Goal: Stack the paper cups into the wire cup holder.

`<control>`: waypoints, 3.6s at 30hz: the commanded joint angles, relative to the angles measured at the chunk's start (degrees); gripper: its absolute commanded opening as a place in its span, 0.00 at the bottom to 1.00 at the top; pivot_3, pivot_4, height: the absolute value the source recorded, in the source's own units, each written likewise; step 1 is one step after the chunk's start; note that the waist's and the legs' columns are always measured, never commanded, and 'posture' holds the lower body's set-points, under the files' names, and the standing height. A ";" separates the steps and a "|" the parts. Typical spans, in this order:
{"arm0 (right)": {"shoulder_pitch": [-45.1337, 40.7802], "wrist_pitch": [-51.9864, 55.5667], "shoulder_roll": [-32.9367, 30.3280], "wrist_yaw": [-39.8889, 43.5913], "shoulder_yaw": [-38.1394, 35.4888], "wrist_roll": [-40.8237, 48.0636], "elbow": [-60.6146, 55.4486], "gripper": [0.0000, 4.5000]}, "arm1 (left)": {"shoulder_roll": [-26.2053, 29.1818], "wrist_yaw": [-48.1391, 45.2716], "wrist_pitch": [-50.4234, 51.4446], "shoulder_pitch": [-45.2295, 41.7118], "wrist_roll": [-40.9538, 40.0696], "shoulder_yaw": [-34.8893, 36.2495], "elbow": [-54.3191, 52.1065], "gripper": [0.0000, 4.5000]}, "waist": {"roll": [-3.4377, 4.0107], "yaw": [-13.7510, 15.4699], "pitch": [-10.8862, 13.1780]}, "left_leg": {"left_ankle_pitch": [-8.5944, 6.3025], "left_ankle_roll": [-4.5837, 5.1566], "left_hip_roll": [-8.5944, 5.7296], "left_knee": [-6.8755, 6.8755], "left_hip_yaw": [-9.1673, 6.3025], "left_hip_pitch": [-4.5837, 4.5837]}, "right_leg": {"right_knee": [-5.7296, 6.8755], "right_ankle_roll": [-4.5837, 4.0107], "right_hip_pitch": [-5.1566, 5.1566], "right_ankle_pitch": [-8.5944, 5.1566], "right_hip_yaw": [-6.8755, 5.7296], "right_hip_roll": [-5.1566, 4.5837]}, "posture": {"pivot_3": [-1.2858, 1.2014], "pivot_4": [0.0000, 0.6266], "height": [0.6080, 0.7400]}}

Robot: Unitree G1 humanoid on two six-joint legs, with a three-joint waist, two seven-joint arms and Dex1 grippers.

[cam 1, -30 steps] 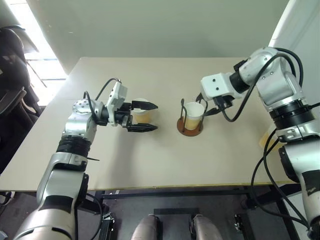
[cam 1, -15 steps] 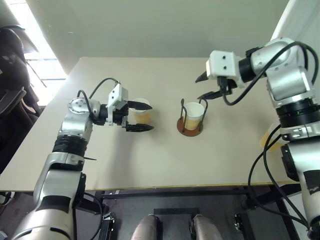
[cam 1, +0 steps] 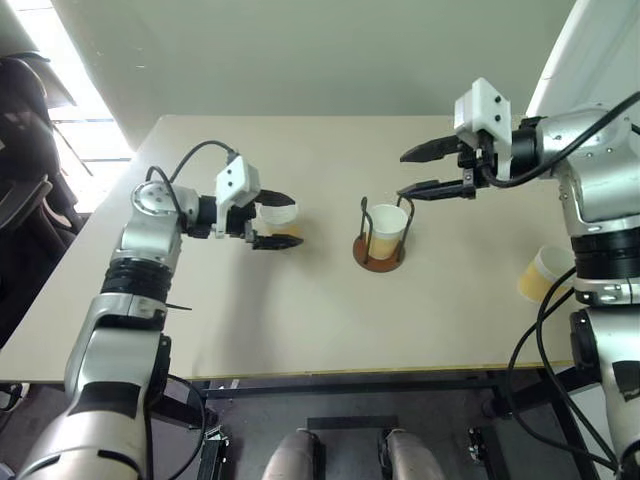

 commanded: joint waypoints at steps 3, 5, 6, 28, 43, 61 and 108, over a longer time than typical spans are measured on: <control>1.19 -1.96 -2.18 -0.90 -0.85 0.49 -1.46 0.57 | 1.82 -0.36 -10.51 -4.15 6.46 -2.82 3.48 1.00 | 0.00 0.12 0.00 | 0.00 0.01 0.00 0.01 -0.02 -0.01 | 0.00 0.00 0.00 0.00 0.00 -0.01 | 0.52 0.24 1.00; 1.61 -2.75 -2.92 -0.59 -0.12 -0.20 -1.08 0.57 | 2.91 0.05 -16.54 -5.84 10.44 -5.04 5.46 1.00 | 0.00 0.11 0.00 | 0.00 0.01 -0.01 0.02 -0.01 -0.03 | -0.01 0.00 0.00 0.00 0.00 -0.01 | 0.52 0.24 1.00; 1.76 -2.90 -3.35 -0.05 0.30 -0.39 -0.90 0.57 | 3.55 0.19 -19.60 -7.45 12.66 -6.35 6.77 1.00 | 0.00 0.14 0.00 | 0.00 0.02 -0.01 0.01 -0.01 -0.03 | -0.02 0.00 0.00 0.00 0.00 -0.01 | 0.52 0.24 1.00; 1.13 -4.90 -6.68 4.68 3.41 -1.49 1.68 0.57 | 7.03 8.54 -34.91 -22.31 33.90 -17.99 21.61 1.00 | 0.00 -0.12 0.00 | -0.07 0.06 -0.07 -0.10 -0.03 -0.15 | -0.07 0.01 -0.17 0.00 0.04 -0.01 | 0.52 0.24 1.00; 0.53 -5.55 -6.09 4.70 3.94 -1.61 2.31 0.57 | 3.20 11.07 -35.20 -19.84 35.18 -18.66 24.33 1.00 | -0.01 -0.03 0.00 | -0.07 0.05 -0.09 -0.07 -0.04 -0.20 | -0.01 0.02 -0.23 0.01 0.04 -0.01 | 0.52 0.24 1.00; 0.88 -4.88 -5.88 3.96 3.86 -1.45 1.45 0.57 | 0.67 16.98 -34.54 -19.73 40.40 -22.33 27.06 1.00 | -0.01 -0.05 -0.01 | -0.06 0.05 -0.06 0.00 -0.03 -0.18 | 0.04 0.06 -0.23 0.03 0.08 -0.04 | 0.52 0.24 1.00; 3.93 -15.24 -13.59 8.81 3.26 -4.94 12.00 0.58 | -10.84 -2.27 -26.41 -41.63 31.09 -12.76 32.15 0.00 | -0.03 -0.06 0.00 | -0.17 0.27 -0.06 0.06 0.17 -0.31 | -0.05 0.29 -0.23 0.03 0.14 -0.09 | 0.52 0.24 1.00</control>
